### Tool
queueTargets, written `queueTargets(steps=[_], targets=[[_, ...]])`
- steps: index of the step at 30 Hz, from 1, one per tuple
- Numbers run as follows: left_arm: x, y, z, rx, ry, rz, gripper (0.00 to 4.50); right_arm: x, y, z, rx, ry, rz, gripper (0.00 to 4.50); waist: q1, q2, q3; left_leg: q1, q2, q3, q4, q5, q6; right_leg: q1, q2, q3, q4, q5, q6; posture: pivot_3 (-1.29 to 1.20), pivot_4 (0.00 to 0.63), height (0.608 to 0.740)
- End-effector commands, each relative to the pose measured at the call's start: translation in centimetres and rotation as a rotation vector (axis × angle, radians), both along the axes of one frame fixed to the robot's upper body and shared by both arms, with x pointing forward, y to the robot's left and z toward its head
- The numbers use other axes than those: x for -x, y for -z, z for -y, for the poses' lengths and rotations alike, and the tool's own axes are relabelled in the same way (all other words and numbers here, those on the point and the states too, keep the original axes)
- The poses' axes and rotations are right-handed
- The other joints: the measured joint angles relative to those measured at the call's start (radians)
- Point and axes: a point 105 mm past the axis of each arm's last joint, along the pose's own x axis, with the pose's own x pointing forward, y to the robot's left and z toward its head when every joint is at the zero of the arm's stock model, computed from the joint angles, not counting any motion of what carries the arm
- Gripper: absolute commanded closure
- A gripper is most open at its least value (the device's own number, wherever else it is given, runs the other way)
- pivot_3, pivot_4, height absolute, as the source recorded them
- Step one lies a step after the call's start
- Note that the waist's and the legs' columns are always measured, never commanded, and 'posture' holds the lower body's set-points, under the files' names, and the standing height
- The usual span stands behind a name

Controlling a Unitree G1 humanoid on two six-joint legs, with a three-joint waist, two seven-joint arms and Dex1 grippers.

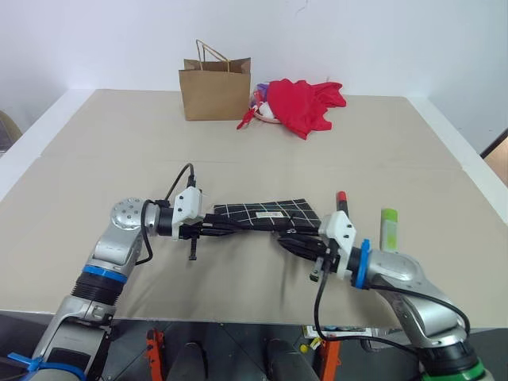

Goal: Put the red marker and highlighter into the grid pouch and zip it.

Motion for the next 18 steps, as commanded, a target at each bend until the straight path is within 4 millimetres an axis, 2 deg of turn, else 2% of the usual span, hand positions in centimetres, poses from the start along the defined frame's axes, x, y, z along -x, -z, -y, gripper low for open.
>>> queueTargets(steps=[1, 9, 18], targets=[[-0.1, -0.9, 0.8, 0.014, 0.014, 0.068, 4.5, 0.4, -0.7, -1.7, 0.005, -0.068, 0.037, 4.47, 0.0, 0.0, 0.0, 0.0, 0.0, 0.0, 0.0, 0.0, 0.0, 0.0, 0.0, 0.0, 0.0, 0.0, 0.0, 0.0, 0.15, 0.74], [-0.2, -0.3, 1.8, 0.005, 0.03, 0.111, 4.5, 0.1, -1.9, -4.0, -0.038, -0.125, 0.054, 4.47, 0.0, 0.0, 0.0, 0.0, 0.0, 0.0, 0.0, 0.0, 0.0, 0.0, 0.0, 0.0, 0.0, 0.0, 0.0, 0.0, 0.15, 0.74], [-1.1, -0.5, 2.7, 0.022, 0.031, 0.141, 4.5, 0.0, -2.2, -4.5, -0.052, -0.15, 0.035, 4.47, 0.0, 0.0, 0.0, 0.0, 0.0, 0.0, 0.0, 0.0, 0.0, 0.0, 0.0, 0.0, 0.0, 0.001, 0.001, 0.0, 0.15, 0.74]])
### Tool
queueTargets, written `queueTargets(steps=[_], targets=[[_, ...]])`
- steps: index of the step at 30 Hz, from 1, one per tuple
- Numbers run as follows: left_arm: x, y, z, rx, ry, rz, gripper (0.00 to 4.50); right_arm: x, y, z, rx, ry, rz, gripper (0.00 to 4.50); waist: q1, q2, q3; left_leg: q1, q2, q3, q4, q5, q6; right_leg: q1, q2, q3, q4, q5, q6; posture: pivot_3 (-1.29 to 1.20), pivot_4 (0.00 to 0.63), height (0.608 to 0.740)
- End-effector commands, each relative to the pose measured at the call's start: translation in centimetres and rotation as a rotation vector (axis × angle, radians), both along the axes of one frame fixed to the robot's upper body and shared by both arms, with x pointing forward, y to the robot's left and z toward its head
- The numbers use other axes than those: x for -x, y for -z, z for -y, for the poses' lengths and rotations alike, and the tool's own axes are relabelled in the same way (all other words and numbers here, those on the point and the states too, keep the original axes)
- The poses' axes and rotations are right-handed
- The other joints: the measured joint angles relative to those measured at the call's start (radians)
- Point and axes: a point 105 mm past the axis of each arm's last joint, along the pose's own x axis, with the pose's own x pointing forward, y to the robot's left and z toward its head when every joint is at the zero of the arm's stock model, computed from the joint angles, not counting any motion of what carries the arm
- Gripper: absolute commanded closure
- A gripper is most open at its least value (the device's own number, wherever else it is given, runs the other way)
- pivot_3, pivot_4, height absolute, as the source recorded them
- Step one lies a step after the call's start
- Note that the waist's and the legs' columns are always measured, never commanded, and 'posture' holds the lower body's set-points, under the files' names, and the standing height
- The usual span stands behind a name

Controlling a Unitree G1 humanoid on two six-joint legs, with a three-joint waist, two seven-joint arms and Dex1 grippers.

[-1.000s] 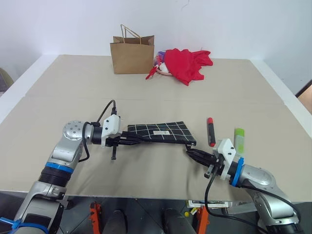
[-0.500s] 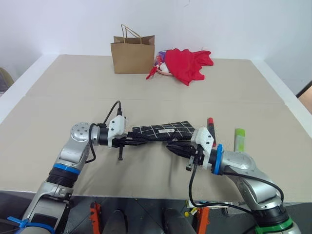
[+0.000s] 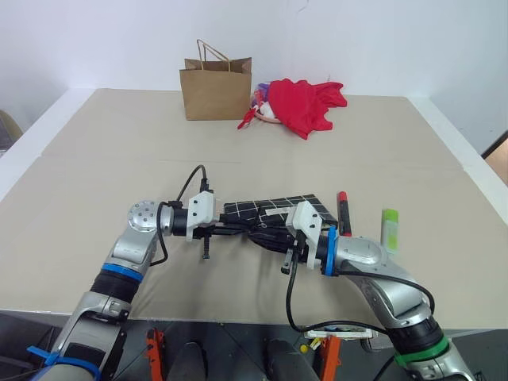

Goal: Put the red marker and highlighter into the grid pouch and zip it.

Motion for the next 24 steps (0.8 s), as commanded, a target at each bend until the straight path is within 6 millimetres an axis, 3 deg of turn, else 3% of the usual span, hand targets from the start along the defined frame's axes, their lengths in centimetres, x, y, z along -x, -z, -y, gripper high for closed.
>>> queueTargets(steps=[1, 2, 7, 8, 10, 11, 12, 14, 20, 24], targets=[[0.0, -1.1, 0.9, 0.015, 0.034, 0.057, 4.5, 0.5, -1.4, -0.4, -0.05, -0.032, 0.023, 4.47, 0.0, 0.0, 0.0, 0.0, 0.0, 0.0, 0.0, 0.0, 0.0, 0.0, 0.0, 0.0, 0.0, 0.0, 0.0, 0.0, 0.15, 0.74], [0.1, -1.1, 0.8, 0.015, 0.034, 0.057, 4.5, 0.5, -1.5, -0.2, -0.056, -0.019, 0.025, 3.9, 0.0, 0.0, 0.0, 0.0, 0.0, 0.0, 0.0, 0.0, 0.0, 0.0, 0.0, 0.0, 0.0, 0.0, 0.0, 0.0, 0.15, 0.74], [0.0, -0.8, 0.0, 0.002, 0.015, 0.044, 4.5, 3.0, -2.5, 2.2, -0.084, -0.021, 0.021, 2.5, 0.005, 0.0, 0.0, -0.001, 0.0, 0.0, 0.0, 0.0, 0.0, 0.0, 0.0, 0.0, 0.0, -0.001, 0.001, 0.0, 0.15, 0.74], [0.0, -0.7, -0.2, 0.0, 0.011, 0.043, 4.5, 3.4, -2.7, 2.6, -0.097, -0.015, 0.009, 2.04, 0.005, 0.0, 0.0, -0.001, -0.001, -0.001, 0.0, 0.0, 0.0, 0.0, -0.001, 0.0, 0.0, -0.001, 0.001, 0.0, 0.15, 0.74], [-0.1, -0.7, -0.5, -0.004, 0.002, 0.039, 4.5, 4.2, -2.8, 3.5, -0.114, -0.002, -0.026, 1.63, 0.003, 0.0, 0.0, -0.001, -0.001, -0.001, 0.0, 0.0, 0.0, 0.0, -0.001, 0.0, 0.0, -0.001, 0.001, 0.0, 0.15, 0.74], [-0.2, -0.7, -0.7, -0.006, -0.006, 0.039, 4.5, 4.7, -2.9, 4.2, -0.133, 0.01, -0.063, 0.94, 0.003, 0.0, 0.0, 0.0, -0.001, -0.001, 0.0, 0.0, 0.0, 0.0, 0.0, 0.0, 0.0, -0.001, 0.001, 0.0, 0.15, 0.74], [-0.3, -0.8, -0.8, -0.006, -0.013, 0.038, 4.5, 5.3, -3.1, 5.0, -0.159, 0.024, -0.098, 0.75, 0.003, 0.0, 0.0, 0.0, -0.001, -0.001, 0.0, 0.0, 0.0, 0.001, 0.0, 0.0, 0.001, -0.001, 0.001, 0.0, 0.15, 0.74], [-0.6, -1.0, -1.0, -0.005, -0.024, 0.041, 4.5, 5.8, -3.8, 6.8, -0.219, 0.094, -0.139, 0.75, 0.002, 0.0, 0.0, 0.0, -0.001, -0.001, 0.0, 0.0, 0.0, 0.001, -0.001, 0.0, 0.001, -0.001, 0.001, 0.0, 0.15, 0.74], [-0.8, -1.6, -1.4, -0.005, -0.03, 0.055, 4.5, 0.2, -3.5, 16.1, -0.174, 0.678, -0.02, 0.75, 0.001, -0.001, 0.0, 0.001, -0.001, -0.001, 0.003, 0.0, 0.0, 0.002, -0.001, 0.0, 0.001, -0.001, -0.003, 0.0, 0.15, 0.74], [-0.4, -1.9, -1.9, 0.001, -0.035, 0.053, 4.5, -2.2, -2.6, 18.2, -0.159, 0.85, -0.015, 0.75, -0.003, 0.0, 0.001, 0.001, -0.001, -0.001, 0.003, 0.001, 0.001, 0.001, -0.001, 0.0, 0.001, 0.0, -0.004, 0.0, 0.15, 0.74]])
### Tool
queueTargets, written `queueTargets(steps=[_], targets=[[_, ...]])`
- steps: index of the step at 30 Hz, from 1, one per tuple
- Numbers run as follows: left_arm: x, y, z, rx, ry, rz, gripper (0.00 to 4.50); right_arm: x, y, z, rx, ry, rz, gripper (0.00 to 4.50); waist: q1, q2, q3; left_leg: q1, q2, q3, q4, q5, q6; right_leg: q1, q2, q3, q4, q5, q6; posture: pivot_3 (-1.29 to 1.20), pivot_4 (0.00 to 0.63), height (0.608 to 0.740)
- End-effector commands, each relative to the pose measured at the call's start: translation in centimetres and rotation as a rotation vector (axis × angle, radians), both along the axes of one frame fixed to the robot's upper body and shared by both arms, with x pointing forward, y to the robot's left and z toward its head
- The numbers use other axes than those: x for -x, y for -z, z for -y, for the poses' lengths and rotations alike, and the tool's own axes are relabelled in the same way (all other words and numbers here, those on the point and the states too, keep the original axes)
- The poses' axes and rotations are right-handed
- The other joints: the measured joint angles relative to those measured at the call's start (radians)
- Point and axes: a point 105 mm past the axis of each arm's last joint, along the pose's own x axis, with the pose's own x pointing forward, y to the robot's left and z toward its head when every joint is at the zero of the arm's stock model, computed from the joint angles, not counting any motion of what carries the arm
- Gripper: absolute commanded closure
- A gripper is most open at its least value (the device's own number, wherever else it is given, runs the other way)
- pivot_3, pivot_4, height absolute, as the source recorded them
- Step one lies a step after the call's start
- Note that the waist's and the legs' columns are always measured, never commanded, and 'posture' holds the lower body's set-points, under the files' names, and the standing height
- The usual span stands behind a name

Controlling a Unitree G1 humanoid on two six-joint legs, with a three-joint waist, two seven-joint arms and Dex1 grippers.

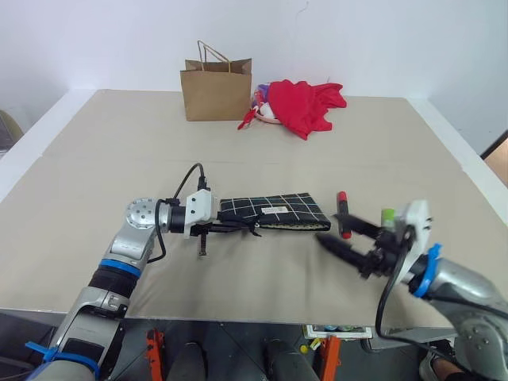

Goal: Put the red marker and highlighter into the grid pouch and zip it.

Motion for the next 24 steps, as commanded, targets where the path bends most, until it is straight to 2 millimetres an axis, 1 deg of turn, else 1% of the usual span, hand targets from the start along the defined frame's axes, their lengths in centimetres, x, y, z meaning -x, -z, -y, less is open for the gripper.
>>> queueTargets(steps=[1, 3, 5, 7, 12, 16, 17, 19, 23, 24], targets=[[0.3, -1.9, -0.7, 0.039, -0.005, 0.048, 4.5, -2.0, 0.2, 1.6, 0.052, 0.142, 0.031, 0.75, -0.001, 0.0, 0.0, 0.0, 0.0, 0.0, 0.0, 0.0, 0.0, 0.0, 0.0, 0.0, 0.0, 0.0, 0.0, 0.0, 0.15, 0.74], [0.4, -2.1, -0.8, 0.041, -0.012, 0.051, 4.5, -2.6, 1.5, 1.5, 0.045, 0.183, 0.009, 0.75, 0.0, 0.0, 0.0, -0.001, 0.0, 0.0, 0.0, 0.0, 0.0, 0.0, 0.0, 0.0, 0.0, 0.0, 0.002, 0.0, 0.15, 0.74], [0.2, -2.7, -0.9, 0.058, -0.028, 0.058, 4.5, -3.1, 3.1, 0.8, 0.049, 0.202, -0.021, 0.75, -0.001, 0.0, 0.0, -0.001, 0.0, 0.0, -0.002, 0.0, 0.0, 0.0, 0.0, 0.0, 0.0, 0.0, 0.004, 0.0, 0.15, 0.74], [0.1, -3.2, -0.9, 0.078, -0.042, 0.057, 4.5, -3.4, 4.2, 0.3, 0.05, 0.211, -0.046, 0.75, 0.0, 0.0, 0.0, -0.001, 0.0, 0.0, -0.003, 0.0, 0.0, 0.0, 0.0, 0.0, 0.0, -0.001, 0.004, 0.0, 0.15, 0.74], [0.1, -3.3, -1.1, 0.087, -0.06, 0.032, 4.5, -3.7, 5.2, -0.1, 0.047, 0.23, -0.081, 0.75, 0.0, 0.001, 0.0, -0.001, 0.0, 0.0, -0.003, 0.0, 0.0, -0.001, 0.0, 0.0, 0.0, -0.001, 0.004, 0.0, 0.15, 0.74], [0.2, -3.5, -0.7, 0.1, -0.064, 0.032, 4.5, -3.7, 6.6, -0.3, 0.064, 0.244, -0.137, 0.75, 0.0, 0.001, 0.0, 0.0, 0.0, 0.0, -0.003, 0.0, 0.0, 0.0, 0.0, 0.0, 0.0, 0.0, 0.004, 0.0, 0.15, 0.74], [0.2, -3.5, -0.6, 0.101, -0.064, 0.034, 4.5, -3.8, 6.9, -0.2, 0.07, 0.263, -0.147, 0.98, -0.001, 0.001, 0.0, 0.0, 0.0, 0.0, -0.003, 0.0, 0.0, 0.0, 0.0, 0.0, 0.0, 0.0, 0.004, 0.0, 0.15, 0.74], [0.2, -3.6, -0.5, 0.104, -0.063, 0.036, 4.5, -3.9, 7.2, 0.0, 0.066, 0.302, -0.16, 1.63, -0.001, 0.0, 0.0, 0.0, 0.0, 0.0, -0.003, 0.0, 0.0, 0.0, 0.0, 0.0, 0.0, 0.0, 0.004, 0.0, 0.15, 0.74], [0.1, -3.8, -0.6, 0.106, -0.067, 0.042, 4.5, -4.0, 7.8, -0.1, 0.105, 0.352, -0.179, 3.62, -0.001, 0.0, 0.0, 0.0, 0.0, 0.0, -0.003, 0.0, 0.0, 0.0, 0.0, 0.0, 0.0, 0.0, 0.004, 0.0, 0.15, 0.74], [0.1, -3.8, -0.6, 0.106, -0.07, 0.043, 4.5, -4.0, 7.9, 0.0, 0.114, 0.365, -0.179, 3.87, -0.001, 0.0, 0.0, 0.0, 0.0, 0.0, -0.003, 0.0, 0.0, 0.0, 0.0, 0.0, 0.0, 0.0, 0.003, 0.0, 0.15, 0.74]])
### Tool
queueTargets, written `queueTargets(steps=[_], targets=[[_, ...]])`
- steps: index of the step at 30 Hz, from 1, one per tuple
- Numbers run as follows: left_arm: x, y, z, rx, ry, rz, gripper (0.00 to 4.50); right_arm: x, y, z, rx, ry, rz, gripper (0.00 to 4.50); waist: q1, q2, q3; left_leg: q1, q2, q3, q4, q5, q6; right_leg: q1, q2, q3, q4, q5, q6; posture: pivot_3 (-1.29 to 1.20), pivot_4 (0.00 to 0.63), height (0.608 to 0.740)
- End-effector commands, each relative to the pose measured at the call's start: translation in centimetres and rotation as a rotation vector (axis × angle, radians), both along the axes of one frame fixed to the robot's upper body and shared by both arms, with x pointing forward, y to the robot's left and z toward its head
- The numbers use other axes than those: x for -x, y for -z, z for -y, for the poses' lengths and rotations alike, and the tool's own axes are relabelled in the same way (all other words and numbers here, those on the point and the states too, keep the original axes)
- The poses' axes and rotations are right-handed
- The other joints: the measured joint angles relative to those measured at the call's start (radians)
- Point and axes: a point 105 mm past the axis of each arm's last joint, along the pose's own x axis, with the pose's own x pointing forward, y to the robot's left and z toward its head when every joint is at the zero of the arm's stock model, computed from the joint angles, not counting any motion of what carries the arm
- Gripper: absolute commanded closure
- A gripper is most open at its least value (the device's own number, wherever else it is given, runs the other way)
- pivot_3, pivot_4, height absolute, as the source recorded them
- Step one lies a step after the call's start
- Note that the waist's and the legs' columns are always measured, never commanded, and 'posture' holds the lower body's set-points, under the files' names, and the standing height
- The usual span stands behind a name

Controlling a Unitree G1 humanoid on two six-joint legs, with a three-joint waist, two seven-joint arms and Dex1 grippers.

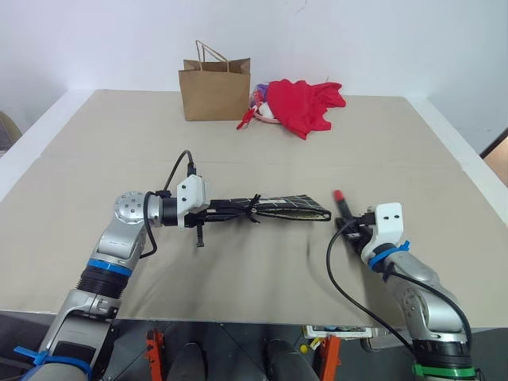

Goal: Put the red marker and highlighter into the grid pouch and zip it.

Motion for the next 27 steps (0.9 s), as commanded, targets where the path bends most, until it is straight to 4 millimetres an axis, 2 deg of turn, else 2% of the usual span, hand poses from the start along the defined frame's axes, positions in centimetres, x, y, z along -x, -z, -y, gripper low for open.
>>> queueTargets(steps=[1, 4, 7, 9, 12, 14, 17, 19, 23, 27], targets=[[0.0, -1.5, -0.2, 0.029, -0.006, 0.052, 4.5, 0.3, 1.3, 0.5, 0.041, 0.052, -0.048, 3.87, 0.0, 0.0, 0.0, 0.0, 0.0, 0.0, 0.0, 0.0, 0.0, 0.0, 0.0, 0.0, 0.0, 0.0, 0.0, 0.0, 0.15, 0.74], [-0.2, -1.4, -0.4, 0.028, -0.013, 0.032, 4.5, -0.1, -0.9, -0.1, 0.081, -0.003, 0.059, 3.86, 0.0, -0.001, 0.0, 0.0, 0.0, 0.0, 0.001, 0.0, 0.0, 0.001, 0.0, 0.0, 0.0, -0.001, -0.003, 0.0, 0.15, 0.74], [0.3, -0.8, -0.7, 0.004, 0.016, -0.002, 4.5, -0.4, -5.7, -0.6, 0.083, -0.108, 0.233, 3.86, 0.0, 0.001, 0.001, 0.0, 0.0, 0.0, 0.002, 0.0, 0.0, 0.0, 0.0, 0.0, 0.0, -0.001, -0.003, 0.0, 0.15, 0.74], [0.6, -0.5, -0.7, -0.007, 0.036, -0.02, 4.5, 0.1, -9.1, -1.1, 0.119, -0.246, 0.339, 3.86, -0.001, 0.004, 0.003, -0.001, 0.0, 0.001, 0.002, 0.0, 0.0, 0.0, 0.0, 0.001, 0.0, -0.001, -0.003, 0.0, 0.15, 0.74], [0.9, -0.3, -0.6, -0.019, 0.055, -0.028, 4.5, 1.9, -11.6, -2.5, 0.153, -0.497, 0.393, 3.86, 0.0, 0.007, 0.005, -0.001, -0.001, 0.001, 0.001, 0.0, 0.0, 0.0, -0.001, 0.001, 0.0, 0.0, 0.001, 0.0, 0.15, 0.74], [1.0, -0.3, -0.6, -0.021, 0.065, -0.029, 4.5, 3.6, -12.1, -3.4, 0.179, -0.666, 0.373, 3.86, 0.0, 0.007, 0.005, -0.001, -0.001, 0.0, -0.001, 0.0, 0.0, 0.0, 0.0, 0.0, 0.0, -0.001, 0.002, 0.0, 0.15, 0.74], [1.0, -0.6, -0.5, -0.016, 0.073, -0.011, 4.5, 6.6, -11.2, -4.9, 0.197, -0.907, 0.262, 3.86, 0.004, 0.007, 0.005, -0.001, -0.001, 0.0, -0.001, -0.002, 0.003, 0.0, -0.001, 0.0, 0.0, -0.004, 0.002, 0.0, 0.15, 0.74], [0.9, -1.1, -0.4, 0.002, 0.074, 0.011, 4.5, 7.9, -10.3, -5.2, 0.228, -0.994, 0.194, 3.86, 0.005, 0.007, 0.005, -0.002, -0.001, 0.0, -0.001, -0.003, 0.003, 0.0, -0.001, 0.0, -0.001, -0.005, 0.002, 0.0, 0.15, 0.74], [1.1, -1.4, -0.2, 0.002, 0.089, 0.03, 4.5, 8.2, -9.9, -5.0, 0.239, -1.008, 0.151, 3.86, 0.002, 0.007, 0.005, -0.002, -0.001, 0.0, 0.0, -0.003, 0.003, 0.0, -0.001, 0.0, -0.001, -0.005, 0.002, 0.0, 0.15, 0.74], [1.1, -1.4, -0.1, 0.0, 0.093, 0.038, 4.5, 7.8, -8.9, -4.2, 0.297, -0.988, 0.116, 3.86, 0.003, 0.006, 0.005, -0.001, -0.001, 0.0, 0.003, -0.002, 0.001, 0.0, -0.001, 0.0, 0.0, -0.002, 0.0, 0.0, 0.15, 0.74]])
